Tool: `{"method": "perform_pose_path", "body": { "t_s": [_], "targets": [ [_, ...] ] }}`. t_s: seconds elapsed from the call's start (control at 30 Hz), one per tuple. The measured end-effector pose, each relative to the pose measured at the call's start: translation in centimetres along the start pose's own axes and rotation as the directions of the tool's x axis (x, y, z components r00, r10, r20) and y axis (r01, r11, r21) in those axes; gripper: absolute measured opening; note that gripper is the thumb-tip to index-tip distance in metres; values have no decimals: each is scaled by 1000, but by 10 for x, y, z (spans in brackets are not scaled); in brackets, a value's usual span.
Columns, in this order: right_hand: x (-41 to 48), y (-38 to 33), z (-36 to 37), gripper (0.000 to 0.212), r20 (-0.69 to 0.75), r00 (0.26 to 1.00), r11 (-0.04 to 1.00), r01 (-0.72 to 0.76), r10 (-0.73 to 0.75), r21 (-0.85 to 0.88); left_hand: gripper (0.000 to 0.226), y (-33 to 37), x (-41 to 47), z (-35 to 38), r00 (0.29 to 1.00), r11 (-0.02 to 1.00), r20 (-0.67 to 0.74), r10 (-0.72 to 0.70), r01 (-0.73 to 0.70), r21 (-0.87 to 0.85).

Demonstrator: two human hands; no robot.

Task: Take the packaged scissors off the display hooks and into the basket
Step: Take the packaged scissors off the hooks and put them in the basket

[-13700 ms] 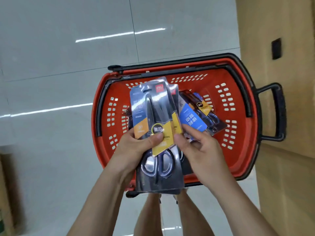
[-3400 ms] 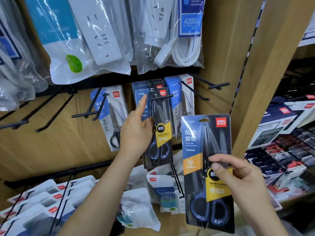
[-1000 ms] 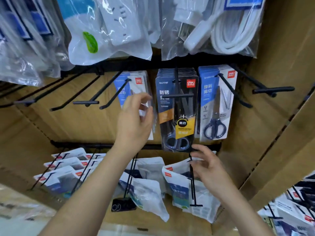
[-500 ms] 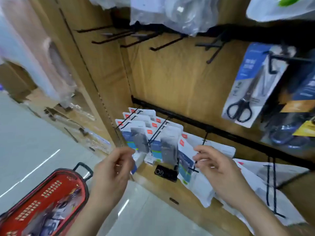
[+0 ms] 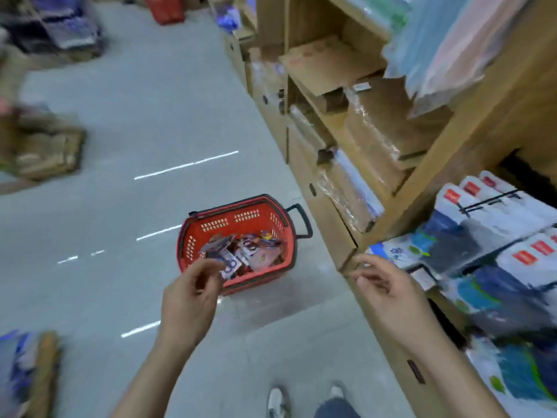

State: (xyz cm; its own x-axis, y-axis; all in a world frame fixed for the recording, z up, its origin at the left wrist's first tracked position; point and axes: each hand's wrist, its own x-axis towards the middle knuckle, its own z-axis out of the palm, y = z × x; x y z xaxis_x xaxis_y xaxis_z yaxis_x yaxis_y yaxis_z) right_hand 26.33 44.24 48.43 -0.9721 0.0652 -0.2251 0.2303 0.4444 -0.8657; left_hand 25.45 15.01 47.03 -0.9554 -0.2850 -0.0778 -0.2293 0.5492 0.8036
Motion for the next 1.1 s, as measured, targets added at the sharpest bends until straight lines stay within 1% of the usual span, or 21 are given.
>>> {"method": "perform_pose_path", "body": {
  "t_s": [0.17, 0.27, 0.37, 0.43, 0.53, 0.67, 0.73, 0.8, 0.9, 1.0, 1.1],
  "targets": [
    [86, 1, 68, 44, 137, 990, 997, -11, 21, -76, 30, -67, 45, -5, 982, 982, -31, -184, 185, 37],
    [140, 16, 108, 41, 206, 978, 991, -7, 35, -131, 34, -100, 80, 7, 960, 958, -13, -280, 280, 65],
    [199, 46, 148, 38, 297, 951, 974, -19, 87, -226, 36, -129, 119, 33, 934, 930, 8, -358, 355, 91],
    [237, 72, 174, 43, 354, 928, 952, -8, 121, -305, 30, -153, 148, 57, 915, 912, 26, -402, 397, 103],
    [288, 108, 211, 52, 380, 908, 915, -8, 176, -404, 22, -196, 186, 95, 882, 878, 68, -467, 454, 153],
    [348, 155, 262, 59, 414, 880, 839, 34, 233, -544, 29, -255, 231, 135, 832, 832, 99, -546, 523, 184],
    [376, 182, 292, 63, 418, 874, 807, 52, 249, -589, 28, -292, 255, 156, 827, 828, 133, -546, 509, 236],
    [403, 213, 324, 67, 433, 866, 782, 83, 250, -618, 31, -334, 279, 181, 811, 823, 197, -551, 488, 290],
    [441, 265, 375, 74, 459, 850, 736, 134, 259, -664, 45, -398, 315, 222, 790, 827, 316, -525, 387, 407],
    [473, 310, 421, 86, 452, 829, 614, 176, 328, -770, 64, -458, 341, 266, 740, 813, 429, -519, 273, 514],
    [494, 337, 451, 104, 373, 803, 496, 112, 465, -861, 86, -503, 352, 304, 666, 766, 490, -562, 197, 611]
  ]
}}
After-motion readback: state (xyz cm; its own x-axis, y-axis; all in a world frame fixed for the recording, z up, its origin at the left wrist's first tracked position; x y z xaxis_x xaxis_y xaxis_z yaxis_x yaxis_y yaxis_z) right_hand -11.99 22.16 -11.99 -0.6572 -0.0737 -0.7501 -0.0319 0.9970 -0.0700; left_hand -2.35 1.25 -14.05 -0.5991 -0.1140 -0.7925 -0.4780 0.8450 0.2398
